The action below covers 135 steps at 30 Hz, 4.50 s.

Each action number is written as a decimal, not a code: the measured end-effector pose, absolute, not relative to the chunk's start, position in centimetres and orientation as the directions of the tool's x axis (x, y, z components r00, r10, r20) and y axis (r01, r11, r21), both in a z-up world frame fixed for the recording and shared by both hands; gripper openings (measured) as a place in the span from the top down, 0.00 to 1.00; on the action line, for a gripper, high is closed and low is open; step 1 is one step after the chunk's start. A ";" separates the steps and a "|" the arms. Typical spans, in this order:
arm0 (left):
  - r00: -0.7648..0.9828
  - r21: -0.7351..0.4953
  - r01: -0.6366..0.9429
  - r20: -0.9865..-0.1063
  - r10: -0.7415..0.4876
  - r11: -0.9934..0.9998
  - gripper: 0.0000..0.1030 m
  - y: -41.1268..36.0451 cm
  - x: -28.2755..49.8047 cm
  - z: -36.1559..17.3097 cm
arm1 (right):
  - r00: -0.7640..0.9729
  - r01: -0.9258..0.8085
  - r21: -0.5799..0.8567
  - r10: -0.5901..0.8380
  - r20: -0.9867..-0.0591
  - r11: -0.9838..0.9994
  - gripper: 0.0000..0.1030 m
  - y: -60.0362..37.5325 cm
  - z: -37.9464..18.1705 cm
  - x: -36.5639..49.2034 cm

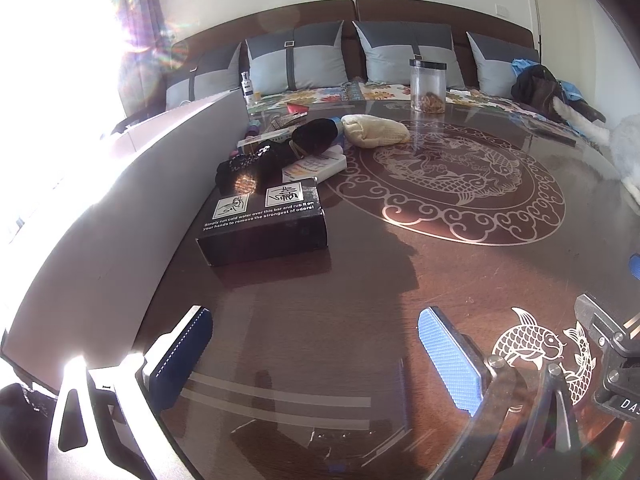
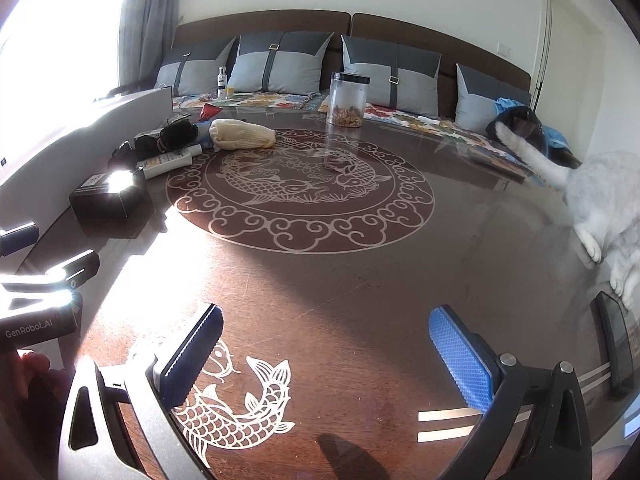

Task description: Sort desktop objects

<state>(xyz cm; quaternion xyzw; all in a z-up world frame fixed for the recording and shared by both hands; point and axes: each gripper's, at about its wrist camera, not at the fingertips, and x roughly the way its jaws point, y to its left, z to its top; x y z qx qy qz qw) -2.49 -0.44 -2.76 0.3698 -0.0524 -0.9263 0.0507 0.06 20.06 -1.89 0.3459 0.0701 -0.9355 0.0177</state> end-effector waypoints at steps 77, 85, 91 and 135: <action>-0.644 0.184 0.025 -0.749 -0.157 -0.983 0.00 -0.1 -4.4 -3.7 | -0.576 0.166 -0.016 -0.084 -0.813 -0.986 0.00 18.4 -4.6 -12.2; -0.655 0.224 0.005 -0.736 -0.172 -0.975 0.00 0.6 -4.3 -3.6 | -0.576 0.166 -0.015 -0.085 -0.813 -0.986 0.00 18.3 -4.6 -12.2; -0.655 0.226 0.002 -0.736 -0.172 -0.974 0.00 0.7 -4.4 -3.6 | -0.576 0.167 -0.015 -0.085 -0.813 -0.986 0.00 18.4 -4.6 -12.2; -0.426 0.214 0.353 -0.830 -0.360 -0.911 0.00 -5.7 -11.6 -2.7 | -0.576 0.167 -0.014 -0.086 -0.813 -0.986 0.00 18.4 -4.5 -12.1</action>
